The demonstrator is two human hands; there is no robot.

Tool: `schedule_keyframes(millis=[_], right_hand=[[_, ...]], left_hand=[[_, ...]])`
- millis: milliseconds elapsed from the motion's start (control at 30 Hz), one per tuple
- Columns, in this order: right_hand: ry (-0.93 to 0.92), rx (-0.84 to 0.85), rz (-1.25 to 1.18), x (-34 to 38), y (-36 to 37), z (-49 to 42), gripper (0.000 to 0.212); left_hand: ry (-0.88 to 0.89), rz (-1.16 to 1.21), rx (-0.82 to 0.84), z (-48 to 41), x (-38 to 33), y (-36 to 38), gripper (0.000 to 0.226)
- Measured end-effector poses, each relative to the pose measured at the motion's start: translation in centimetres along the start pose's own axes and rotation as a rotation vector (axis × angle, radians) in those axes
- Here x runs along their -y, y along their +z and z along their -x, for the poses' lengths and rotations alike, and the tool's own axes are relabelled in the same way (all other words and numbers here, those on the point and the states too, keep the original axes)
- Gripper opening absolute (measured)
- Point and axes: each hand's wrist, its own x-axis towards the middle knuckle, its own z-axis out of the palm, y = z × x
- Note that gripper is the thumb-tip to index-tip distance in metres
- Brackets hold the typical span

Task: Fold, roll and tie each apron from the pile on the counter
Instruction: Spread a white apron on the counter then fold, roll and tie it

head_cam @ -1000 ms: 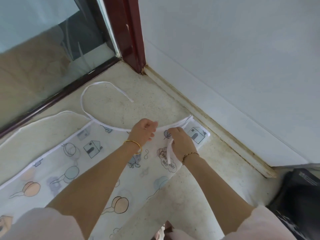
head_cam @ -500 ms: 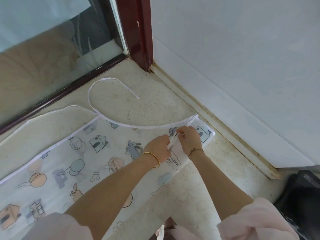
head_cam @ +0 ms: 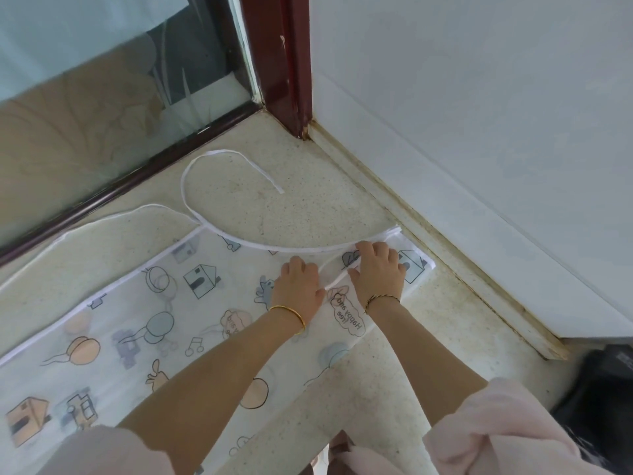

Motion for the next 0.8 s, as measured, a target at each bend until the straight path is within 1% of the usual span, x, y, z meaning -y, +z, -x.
schedule_keyframes(millis=[67, 133, 233, 333, 400, 500, 533, 600, 700, 800], right_hand=[[-0.008, -0.024, 0.05, -0.1, 0.5, 0.2, 0.035], [0.007, -0.038, 0.029, 0.1, 1.0, 0.0, 0.033], [0.029, -0.053, -0.007, 0.5, 1.0, -1.0, 0.033], [0.042, -0.041, -0.034, 0.8, 0.5, -2.4, 0.032], [0.051, -0.036, -0.06, 1.0, -0.1, -3.0, 0.026], [0.064, -0.082, -0.058, 1.6, -0.8, -2.9, 0.02], [0.046, -0.1, -0.06, 1.9, -1.0, -2.6, 0.019], [-0.024, -0.087, -0.093, 2.7, -1.1, -2.1, 0.02], [-0.086, -0.015, -0.131, 4.3, -1.2, -1.6, 0.021], [-0.145, 0.021, -0.131, 6.5, -1.1, -1.3, 0.02]], left_hand=[[-0.053, -0.119, -0.062, 0.3, 0.3, 0.7, 0.044], [-0.044, -0.086, -0.101, 0.3, 0.6, 1.3, 0.045], [0.023, -0.04, -0.136, -0.5, 1.0, 1.2, 0.039], [0.042, 0.022, -0.072, -1.7, 1.7, 0.8, 0.031], [0.068, 0.041, -0.066, -2.2, 2.3, 0.4, 0.027], [0.1, 0.136, -0.172, -1.8, 2.7, 0.0, 0.015], [0.102, 0.159, -0.203, -1.6, 2.9, 0.0, 0.012], [0.129, 0.186, -0.208, -0.9, 2.9, -0.4, 0.011], [0.168, 0.256, -0.222, -0.3, 3.5, -1.1, 0.022], [0.076, 0.268, -0.291, -0.1, 6.3, -2.0, 0.025]])
